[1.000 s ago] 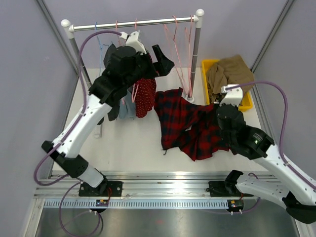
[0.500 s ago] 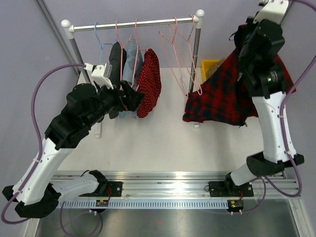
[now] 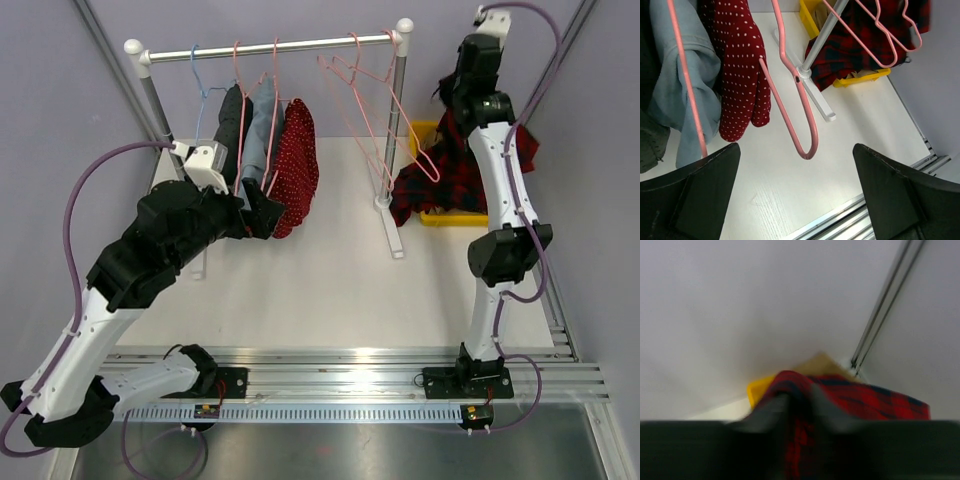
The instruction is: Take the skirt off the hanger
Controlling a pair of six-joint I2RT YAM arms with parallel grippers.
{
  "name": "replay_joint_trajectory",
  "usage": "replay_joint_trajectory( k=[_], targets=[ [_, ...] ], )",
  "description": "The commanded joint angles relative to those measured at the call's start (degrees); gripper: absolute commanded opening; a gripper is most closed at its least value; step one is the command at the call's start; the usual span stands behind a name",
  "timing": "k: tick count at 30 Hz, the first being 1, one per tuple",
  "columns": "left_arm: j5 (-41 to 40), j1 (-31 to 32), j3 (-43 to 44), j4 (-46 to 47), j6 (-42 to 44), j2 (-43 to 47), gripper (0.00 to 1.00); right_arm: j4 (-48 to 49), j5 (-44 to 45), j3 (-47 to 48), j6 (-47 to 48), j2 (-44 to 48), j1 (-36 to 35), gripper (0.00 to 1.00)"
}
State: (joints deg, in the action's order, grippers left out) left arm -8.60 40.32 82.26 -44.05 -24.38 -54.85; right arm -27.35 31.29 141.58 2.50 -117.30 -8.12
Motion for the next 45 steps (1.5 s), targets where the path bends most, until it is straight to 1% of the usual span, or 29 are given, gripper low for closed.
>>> replay_joint_trajectory(
  k=[1,2,3,4,5,6,7,8,10,11,13,14,16,18,19,21,22,24,25,26,28,29,31,32,33,38,41,42,45],
  targets=[
    [-4.58,0.29,5.18,0.55,2.58,-1.21,0.99,-4.71,-10.41,-4.98,-9.69,-1.27,0.91,0.47],
    [-5.28,0.29,7.28,0.46,3.45,-1.92,0.99,-4.81,-11.07,-11.7,-12.06,0.82,0.83,0.7],
    [-6.5,0.29,8.69,0.28,3.81,-2.8,0.99,-1.86,-11.42,-16.64,-13.21,3.1,0.74,0.99],
    [-7.04,0.29,9.84,-0.06,4.16,-4.55,0.99,0.87,-12.56,-22.43,-14.53,5.91,0.82,1.0],
    [-7.65,0.29,11.07,-0.24,4.51,-5.61,0.99,3.77,-13.09,-33.88,-16.81,12.29,0.82,0.99],
    [-8.36,0.29,13.69,-0.42,4.61,-6.49,0.99,8.06,-13.88,-38.96,-17.61,15.49,0.82,0.99],
    [-8.62,0.29,14.5,0.02,4.87,-7.19,0.99,9.58,-14.32,-43.62,-18.66,18.65,0.82,0.99],
    [-8.54,0.29,15.38,0.54,5.39,-8.85,0.99,10.56,-14.5,-51.15,-21.02,24.16,0.74,0.99],
    [-8.45,0.29,17.58,1.94,5.92,-10.53,0.99,11.88,-16.86,-57.87,-22.44,29.55,0.82,1.0],
    [-8.62,0.29,18.46,2.21,6.45,-12.45,0.99,11.89,-17.74,-63.47,-24.02,34.54,0.82,0.99],
    [-8.8,0.29,21.34,2.92,6.98,-14.75,0.99,11.62,-20.29,-68.52,-24.82,39.31,0.74,1.0],
    [-9.06,0.29,22.23,3.18,7.68,-17.2,0.99,11.19,-20.82,-72.72,-25.7,43.69,0.74,0.99],
    [-10.03,0.2,24.43,4.23,9.16,-19.32,0.99,9.43,-23.01,-78.09,-26.14,48.1,0.74,0.99],
    [-11.34,-0.06,26.8,4.94,10.22,-22.82,0.99,7.24,-24.25,-82.05,-26.67,56.17,0.56,0.99],
    [-11.61,-0.24,26.81,5.29,10.23,-24.06,0.99,6.71,-24.78,-82.08,-26.67,56.21,0.65,0.99],
    [-11.96,-1.28,29.09,5.47,10.23,-26.17,0.98,4.6,-24.87,-84.71,-25.8,61.21,0.65,0.99],
    [-12.14,-1.64,29.97,5.38,10.06,-28.45,0.94,3.81,-24.79,-85.15,-25.18,62.44,0.65,0.99],
    [-14.06,-2.52,32.6,3.9,9.09,-30.92,0.89,1.44,-24.26,-85.42,-23.51,65.08,0.65,0.99],
    [-14.6,-2.87,33.48,3.28,8.65,-33.11,0.82,0.73,-23.91,-85.33,-22.99,65.7,0.65,0.99],
    [-14.78,-3.22,34.1,2.75,8.04,-34.26,0.71,0.11,-23.73,-85.07,-22.81,66.75,0.65,1.0],
    [-15.48,-4.1,35.25,1.69,6.64,-36.45,0.55,-0.42,-24.78,-85.06,-23.24,67.46,0.65,1.0],
    [-15.57,-4.37,35.34,1.6,6.28,-36.73,0.38,-0.25,-25.48,-85.06,-23.94,67.81,0.65,0.99],
    [-16.62,-4.63,35.34,1.43,5.84,-37.26,0.23,0.02,-26.8,-84.89,-24.47,67.55,0.65,1.0],
    [-16.97,-4.63,35.34,1.43,5.84,-37.52,0.05,-0.07,-26.89,-84.71,-24.56,67.38,0.65,0.99],
    [-18.28,-4.72,35.6,1.25,5.84,-37.52,0.0,-0.24,-26.81,-84.45,-24.56,67.37,0.56,0.99],
    [-18.56,-4.72,38.67,0.46,7.59,-37.17,0.0,-0.07,-27.15,-83.04,-24.48,68.07,0.65,0.99],
    [-18.56,-4.72,42.01,0.19,8.3,-36.56,0.0,4.31,-38.63,-82.95,-22.19,69.92,0.56,1.0],
    [-18.64,-4.72,42.89,0.28,8.47,-36.47,0.0,7.63,-45.98,-82.96,-22.54,70.44,0.65,0.99],
    [-18.47,-4.63,46.93,0.2,8.74,-36.56,0.0,11.7,-52.28,-81.2,-24.47,71.77,-0.23,0.99]
  ],
)
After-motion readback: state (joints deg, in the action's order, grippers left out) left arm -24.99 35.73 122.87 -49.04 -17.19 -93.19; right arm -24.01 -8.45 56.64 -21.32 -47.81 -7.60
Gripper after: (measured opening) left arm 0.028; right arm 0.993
